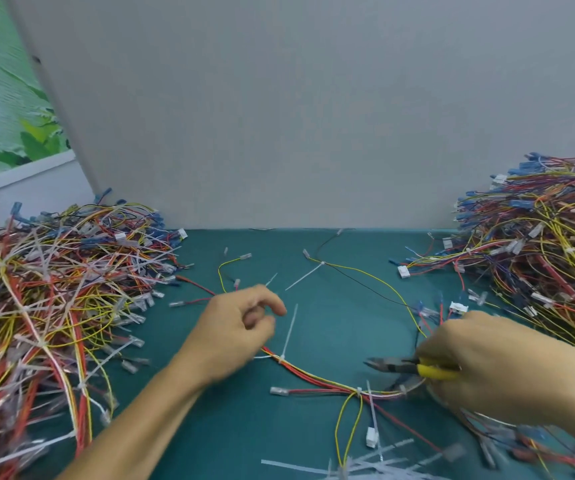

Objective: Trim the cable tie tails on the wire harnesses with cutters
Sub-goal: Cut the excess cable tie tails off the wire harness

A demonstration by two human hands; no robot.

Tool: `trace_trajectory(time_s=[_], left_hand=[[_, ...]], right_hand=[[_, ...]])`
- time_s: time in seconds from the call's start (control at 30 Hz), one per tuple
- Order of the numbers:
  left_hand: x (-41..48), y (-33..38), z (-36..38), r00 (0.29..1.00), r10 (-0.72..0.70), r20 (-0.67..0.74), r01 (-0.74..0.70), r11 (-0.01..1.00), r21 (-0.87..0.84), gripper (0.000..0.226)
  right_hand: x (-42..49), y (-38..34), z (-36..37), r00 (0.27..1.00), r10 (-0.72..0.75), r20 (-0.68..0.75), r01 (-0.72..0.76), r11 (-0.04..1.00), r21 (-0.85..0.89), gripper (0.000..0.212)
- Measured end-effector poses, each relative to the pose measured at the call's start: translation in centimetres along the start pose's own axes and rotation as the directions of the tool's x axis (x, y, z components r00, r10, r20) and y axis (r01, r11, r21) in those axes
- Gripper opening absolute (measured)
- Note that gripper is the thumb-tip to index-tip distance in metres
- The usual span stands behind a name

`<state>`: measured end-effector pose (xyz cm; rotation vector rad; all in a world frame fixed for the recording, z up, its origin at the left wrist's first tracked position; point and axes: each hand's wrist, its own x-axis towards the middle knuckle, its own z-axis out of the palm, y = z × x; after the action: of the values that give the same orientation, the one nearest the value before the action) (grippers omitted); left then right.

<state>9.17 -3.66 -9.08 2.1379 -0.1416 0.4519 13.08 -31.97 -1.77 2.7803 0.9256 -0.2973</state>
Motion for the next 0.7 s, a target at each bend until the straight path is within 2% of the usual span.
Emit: trace_trajectory(time_s=[0.13, 0.23, 0.33, 0.37, 0.47, 0.6, 0.7], left_hand=[[-0.5, 0.0, 0.6, 0.988, 0.017, 0.153, -0.030, 0.996, 0.082, 0.030], [-0.3, -0.4, 0.5, 0.987, -0.009, 0.161, -0.017, 0.986, 0.163, 0.034], [0.0, -0.9, 0.4, 0.983, -0.078, 0.168, 0.057, 0.990, 0.126, 0.049], [0.0, -1.0, 0.4, 0.979, -0.090, 0.181, 0.070, 0.991, 0.115, 0.045], [0.2, -1.2, 0.5, 0.973, -0.103, 0.205, 0.090, 0.993, 0.075, 0.013], [0.2, -1.5, 0.4, 0.967, -0.140, 0.214, 0.155, 0.986, -0.053, 0.015], [0.2, -1.5, 0.5, 0.965, -0.142, 0.220, 0.163, 0.984, -0.079, 0.017]], right_hand=[[0.2, -1.4, -0.2, 0.995, -0.042, -0.094, 0.046, 0.998, 0.038, 0.016], [1.3, -3.2, 0.0, 0.988, -0.091, -0.121, 0.096, 0.995, 0.036, 0.016], [2.6, -4.7, 0.5, 0.986, -0.101, -0.130, 0.102, 0.995, 0.007, 0.013], [3.0, -5.1, 0.7, 0.987, -0.090, -0.136, 0.091, 0.996, 0.002, 0.014], [3.8, -5.7, 1.2, 0.984, -0.060, -0.170, 0.059, 0.998, -0.009, 0.012], [4.5, -6.2, 1.9, 0.977, -0.055, -0.204, 0.053, 0.998, -0.018, 0.009], [4.7, -6.4, 2.2, 0.978, -0.057, -0.203, 0.058, 0.998, -0.001, 0.011]])
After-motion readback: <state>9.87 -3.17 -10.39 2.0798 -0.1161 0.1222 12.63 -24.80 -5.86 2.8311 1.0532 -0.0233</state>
